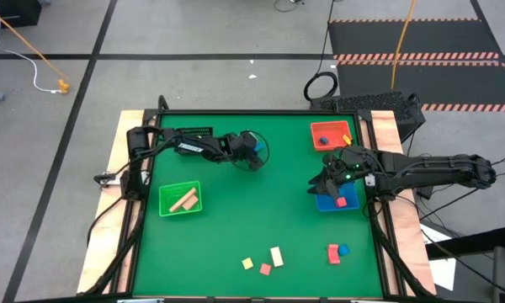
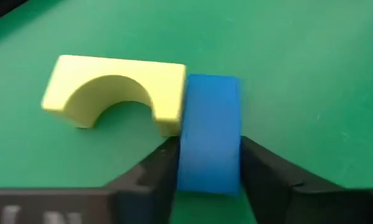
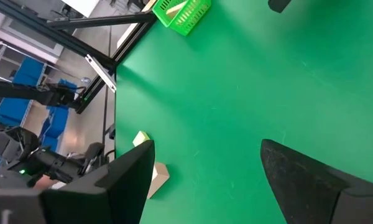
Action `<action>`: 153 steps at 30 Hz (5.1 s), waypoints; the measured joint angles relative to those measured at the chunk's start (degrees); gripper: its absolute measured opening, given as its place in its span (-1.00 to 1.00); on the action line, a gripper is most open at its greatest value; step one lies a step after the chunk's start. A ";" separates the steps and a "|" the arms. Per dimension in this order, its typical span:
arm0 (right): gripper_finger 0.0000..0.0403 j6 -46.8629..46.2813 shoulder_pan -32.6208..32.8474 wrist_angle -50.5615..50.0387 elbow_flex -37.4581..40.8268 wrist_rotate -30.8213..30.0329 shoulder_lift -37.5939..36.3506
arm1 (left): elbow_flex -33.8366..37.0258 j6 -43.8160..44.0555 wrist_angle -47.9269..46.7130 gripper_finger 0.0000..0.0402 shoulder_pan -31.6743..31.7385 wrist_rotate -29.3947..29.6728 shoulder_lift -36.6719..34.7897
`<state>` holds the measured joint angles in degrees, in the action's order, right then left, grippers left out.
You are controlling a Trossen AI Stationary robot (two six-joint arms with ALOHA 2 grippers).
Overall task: Sort & place blocks by color
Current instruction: Put the blue block into the orange bin, then put the yellow green block into the black bin
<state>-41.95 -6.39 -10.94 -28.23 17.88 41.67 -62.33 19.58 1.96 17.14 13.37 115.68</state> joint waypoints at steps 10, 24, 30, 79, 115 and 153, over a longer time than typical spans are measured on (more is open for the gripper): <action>0.40 -1.29 0.00 -0.02 0.00 -8.54 0.20 | 0.20 -0.25 -2.05 -0.35 -3.77 -5.19 -1.98; 0.40 -17.59 0.11 12.69 0.00 -12.39 10.47 | 0.30 -12.21 13.89 -0.35 -19.00 -0.92 -8.08; 0.40 -21.81 0.13 22.55 0.00 -7.51 16.74 | 0.28 -19.34 18.90 -0.35 -23.24 12.81 -8.11; -0.82 1.73 -23.82 10.67 0.00 -7.04 14.64 | 0.17 -19.02 25.18 0.40 -21.06 17.52 -8.26; 0.40 24.12 -43.17 -5.01 0.00 -21.08 8.26 | 0.20 15.81 1.55 0.41 4.52 4.27 -8.26; 0.48 25.09 -43.12 -3.69 0.00 -20.81 8.28 | -1.11 51.22 5.44 0.41 2.18 2.50 -8.18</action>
<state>-16.86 -49.52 -14.63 -28.23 -2.93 49.95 -63.44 70.79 7.40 19.31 15.87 107.50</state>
